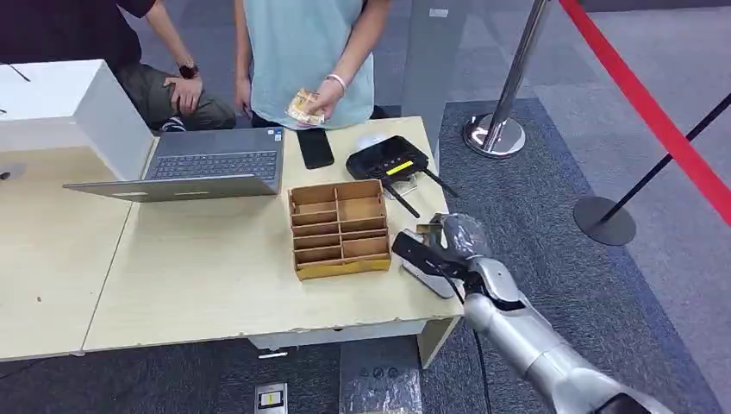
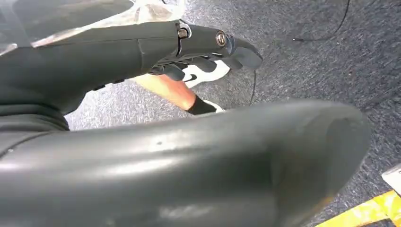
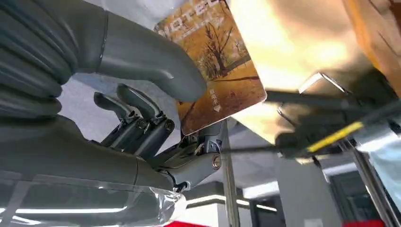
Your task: Pass the card to the sensor for recognition and then transmit it.
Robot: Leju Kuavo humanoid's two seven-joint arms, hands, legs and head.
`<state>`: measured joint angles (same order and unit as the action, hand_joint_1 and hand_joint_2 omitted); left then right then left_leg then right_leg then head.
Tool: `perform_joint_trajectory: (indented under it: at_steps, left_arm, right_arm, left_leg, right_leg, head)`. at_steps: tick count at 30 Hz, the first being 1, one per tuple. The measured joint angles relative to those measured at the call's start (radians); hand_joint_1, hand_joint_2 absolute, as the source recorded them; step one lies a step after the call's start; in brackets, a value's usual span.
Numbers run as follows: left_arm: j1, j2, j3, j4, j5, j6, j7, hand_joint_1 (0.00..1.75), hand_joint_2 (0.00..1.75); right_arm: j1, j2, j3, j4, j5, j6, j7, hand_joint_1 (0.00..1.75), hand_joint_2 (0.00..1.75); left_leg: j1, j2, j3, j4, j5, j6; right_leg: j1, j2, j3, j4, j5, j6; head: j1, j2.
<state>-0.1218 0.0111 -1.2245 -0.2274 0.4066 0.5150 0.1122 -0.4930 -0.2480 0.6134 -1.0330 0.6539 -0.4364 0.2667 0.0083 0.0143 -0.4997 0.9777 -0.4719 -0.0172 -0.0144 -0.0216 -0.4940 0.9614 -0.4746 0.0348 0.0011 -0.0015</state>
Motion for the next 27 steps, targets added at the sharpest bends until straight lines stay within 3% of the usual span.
perform_joint_trajectory:
  at_steps: [19, 25, 27]
  left_arm:
    - [-0.002, 0.0, -0.011, 0.001, -0.092, 0.094, 0.05, 0.0, 0.0]
    - [-0.013, 0.0, -0.006, 0.019, -0.192, 0.094, 0.037, 0.0, 0.0]
    - [-0.022, 0.0, 0.013, 0.03, -0.286, 0.094, 0.048, 0.0, 0.0]
  right_arm:
    - [-0.141, -0.011, 0.009, -0.155, 0.054, 0.037, 0.056, 1.75, 1.75]
    - [-0.182, -0.003, 0.025, -0.182, 0.068, 0.053, 0.06, 1.75, 1.75]
    - [-0.192, -0.001, 0.032, -0.188, 0.068, 0.057, 0.064, 1.75, 1.75]
  left_leg:
    - [0.0, 0.0, -0.001, 0.0, 0.0, 0.0]
    - [0.0, 0.0, -0.001, 0.0, 0.0, 0.0]
    - [0.0, 0.0, -0.001, 0.0, 0.0, 0.0]
  right_leg:
    - [0.0, 0.0, -0.001, 0.001, 0.0, 0.0]
    - [0.0, 0.0, -0.001, 0.0, 0.0, 0.0]
    - [0.0, 0.0, -0.001, 0.001, 0.0, 0.0]
  head:
    - [0.0, 0.0]
    - [0.0, 0.0]
    - [0.0, 0.0]
